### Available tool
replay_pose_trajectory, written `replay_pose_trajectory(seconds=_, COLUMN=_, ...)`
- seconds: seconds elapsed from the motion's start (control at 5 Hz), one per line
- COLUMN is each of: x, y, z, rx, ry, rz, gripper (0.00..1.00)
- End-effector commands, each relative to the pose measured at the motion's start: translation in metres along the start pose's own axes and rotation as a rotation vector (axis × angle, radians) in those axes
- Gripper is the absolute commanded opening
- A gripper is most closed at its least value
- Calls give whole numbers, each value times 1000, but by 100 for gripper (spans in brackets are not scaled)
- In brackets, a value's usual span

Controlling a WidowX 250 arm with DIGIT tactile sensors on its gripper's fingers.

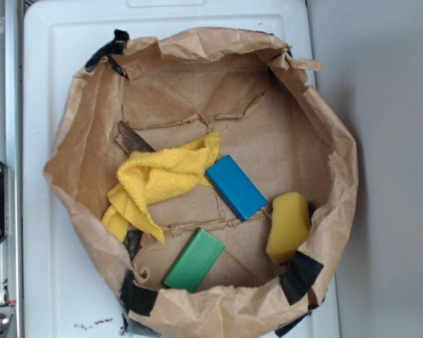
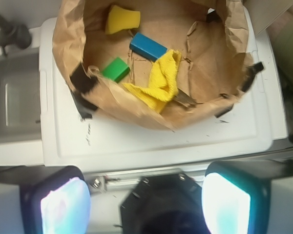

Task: Grab the green block.

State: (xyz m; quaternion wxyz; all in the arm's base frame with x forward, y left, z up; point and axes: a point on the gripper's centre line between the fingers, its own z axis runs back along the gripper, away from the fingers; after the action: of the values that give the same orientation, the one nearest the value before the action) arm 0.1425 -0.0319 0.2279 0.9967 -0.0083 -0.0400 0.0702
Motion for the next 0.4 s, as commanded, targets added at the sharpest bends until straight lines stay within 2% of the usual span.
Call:
replay_pose_trajectory(seconds=0.0, x=40, y=-28, z=-17, rx=31, ry=-104, rz=177, gripper=100)
replay_pose_trajectory(seconds=0.2, x=60, y=-18, z=-40, rx=19, ry=-122, rz=312, gripper=100)
